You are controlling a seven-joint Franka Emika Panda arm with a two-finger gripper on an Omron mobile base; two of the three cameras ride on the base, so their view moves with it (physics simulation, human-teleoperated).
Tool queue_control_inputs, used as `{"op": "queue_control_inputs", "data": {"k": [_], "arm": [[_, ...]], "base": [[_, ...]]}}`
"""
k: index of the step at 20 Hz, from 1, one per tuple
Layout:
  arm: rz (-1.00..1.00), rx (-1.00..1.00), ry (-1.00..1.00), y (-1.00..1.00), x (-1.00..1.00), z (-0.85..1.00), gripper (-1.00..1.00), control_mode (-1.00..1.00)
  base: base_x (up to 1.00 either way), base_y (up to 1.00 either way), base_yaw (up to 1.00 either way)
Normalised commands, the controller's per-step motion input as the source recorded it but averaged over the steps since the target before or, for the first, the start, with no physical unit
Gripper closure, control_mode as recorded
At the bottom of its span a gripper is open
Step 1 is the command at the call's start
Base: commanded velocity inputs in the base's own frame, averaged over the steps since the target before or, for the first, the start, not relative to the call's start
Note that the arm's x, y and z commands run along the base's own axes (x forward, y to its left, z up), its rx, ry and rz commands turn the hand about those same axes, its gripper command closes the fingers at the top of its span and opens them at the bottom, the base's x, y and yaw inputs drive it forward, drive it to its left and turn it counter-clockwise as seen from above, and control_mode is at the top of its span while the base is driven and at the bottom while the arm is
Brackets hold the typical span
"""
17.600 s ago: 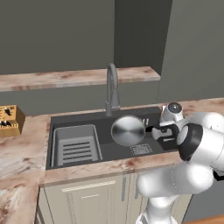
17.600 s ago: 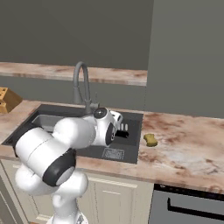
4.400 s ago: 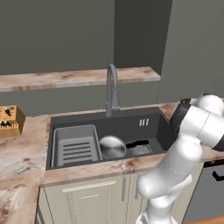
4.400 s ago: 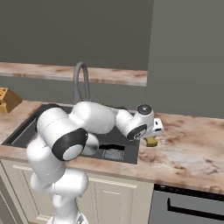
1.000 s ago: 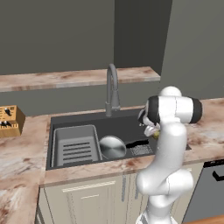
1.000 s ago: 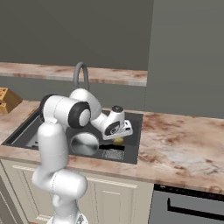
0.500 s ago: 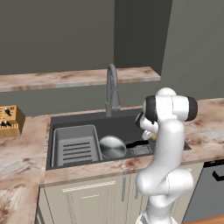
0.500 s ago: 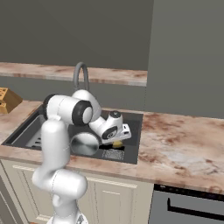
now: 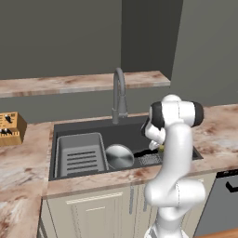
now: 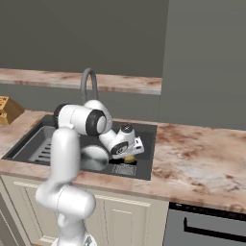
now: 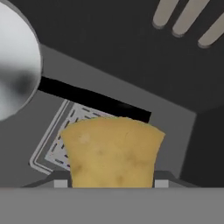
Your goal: Pick the pan and sponge and place them into the sink. Then turn on the water.
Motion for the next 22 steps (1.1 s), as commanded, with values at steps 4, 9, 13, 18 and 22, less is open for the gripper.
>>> {"op": "queue_control_inputs", "data": {"k": [4, 9, 13, 18, 22], "arm": [[0.00, 0.00, -0.02, 0.00, 0.29, -0.26, 1.00, -1.00], [0.00, 0.00, -0.01, 0.00, 0.24, -0.32, 1.00, -1.00], [0.00, 0.00, -0.01, 0.00, 0.16, -0.37, 1.00, -1.00], [0.00, 0.00, -0.01, 0.00, 0.17, -0.29, 1.00, -1.00], [0.00, 0.00, 0.00, 0.00, 0.22, -0.20, -1.00, -1.00]], "base": [[0.00, 0.00, 0.00], [0.00, 0.00, 0.00], [0.00, 0.00, 0.00], [0.00, 0.00, 0.00], [0.00, 0.00, 0.00]]}}
